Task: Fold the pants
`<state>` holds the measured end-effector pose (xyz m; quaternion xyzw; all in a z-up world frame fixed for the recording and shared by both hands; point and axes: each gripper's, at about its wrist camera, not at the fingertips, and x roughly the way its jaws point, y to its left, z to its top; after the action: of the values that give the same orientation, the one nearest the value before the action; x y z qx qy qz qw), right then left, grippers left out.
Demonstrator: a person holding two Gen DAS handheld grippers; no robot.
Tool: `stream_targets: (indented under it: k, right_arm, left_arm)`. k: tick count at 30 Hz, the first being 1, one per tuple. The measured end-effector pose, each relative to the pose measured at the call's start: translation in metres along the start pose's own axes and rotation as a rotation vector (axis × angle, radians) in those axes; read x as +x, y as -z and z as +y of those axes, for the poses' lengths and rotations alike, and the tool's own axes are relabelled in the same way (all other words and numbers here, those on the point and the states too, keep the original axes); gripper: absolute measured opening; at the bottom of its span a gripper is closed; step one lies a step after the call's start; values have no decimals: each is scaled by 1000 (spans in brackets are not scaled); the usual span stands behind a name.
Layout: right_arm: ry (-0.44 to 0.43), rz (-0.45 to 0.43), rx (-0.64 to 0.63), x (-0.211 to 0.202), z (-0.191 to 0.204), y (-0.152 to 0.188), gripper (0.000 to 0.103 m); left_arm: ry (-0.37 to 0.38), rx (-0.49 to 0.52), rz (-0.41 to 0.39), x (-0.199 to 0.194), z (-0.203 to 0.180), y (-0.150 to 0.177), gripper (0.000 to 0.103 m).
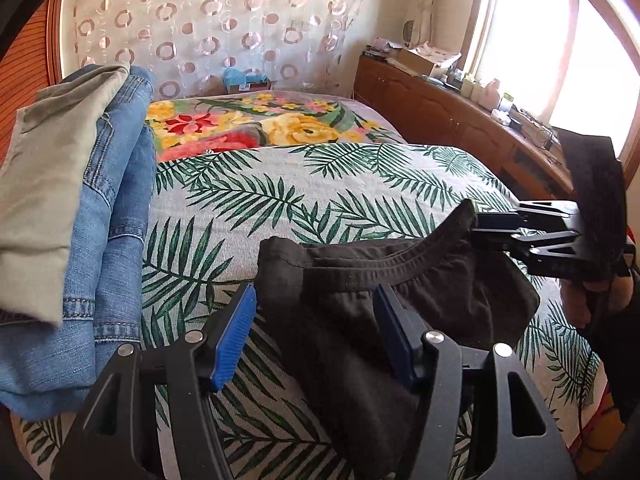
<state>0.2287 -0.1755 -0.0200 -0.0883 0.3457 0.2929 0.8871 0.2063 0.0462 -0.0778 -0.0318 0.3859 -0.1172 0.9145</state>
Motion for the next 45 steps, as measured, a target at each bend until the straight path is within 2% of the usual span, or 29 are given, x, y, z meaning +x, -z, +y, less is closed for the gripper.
stream_targets:
  k: [2,4,7,9,10,16,18,19,20,22,25,30,32,34,38,39,40,41,42,45]
  right_arm:
    - [-15,14,5,9,-2,-3,35]
    - [-17,15,25,14,-5,-4,9]
    - [41,-12,44,13,-9,-3,7]
    - [33,-1,55,16,-10,0,7]
    - [39,0,54,17,-9,1,7]
    - [37,0,58,17,-9,3,7]
    - [38,1,55,18,-9,4,7]
    - [39,2,54,16,-10,3,7]
    - [40,2,53,16,-10,3,7]
    - [40,2,50,15,-9,3,7]
    - [45,-1,49,12,-9,3,7]
    - [53,-14,60,3,-9,4,7]
    - [51,-28,67,-6,-8,6,7]
    - [50,-40,75,-15,-6,9,7]
    - [49,-45,83,-32,1,22,8]
    - [51,-44,83,-35,3,26,12]
    - [57,-42,84,-39,6,30,21]
    - [63,-41,87,-42,8,34,26]
    - [66,-40,87,-45,11,38,32]
    - [68,-35,79,-52,18,49,35]
  left_arm:
    - [6,5,0,0,-1,0,58]
    - [16,13,7,2,-3,0,53]
    - [24,24,14,6,-5,-2,50]
    - [32,33,17,9,-7,-5,49]
    - [37,37,20,11,-7,-6,43]
    - [53,40,55,25,-7,-12,37]
    - [53,49,43,24,-8,-14,29]
    - [60,53,37,23,-9,-15,16]
    - [63,54,22,20,-10,-16,13]
    - [71,54,-18,11,-12,-20,13]
    - [64,52,-30,5,-16,-24,13]
    - [15,75,7,6,-20,-19,25]
    - [13,65,11,3,-20,-14,40]
    - [33,48,10,-3,-18,-8,50]
    - [43,48,35,-10,-20,8,51]
    - [41,46,35,-12,-20,13,51]
    - [46,44,40,-14,-20,17,58]
    - [55,41,44,-16,-20,21,73]
    - [58,39,39,-17,-20,25,79]
    - [49,25,38,-22,-18,33,81]
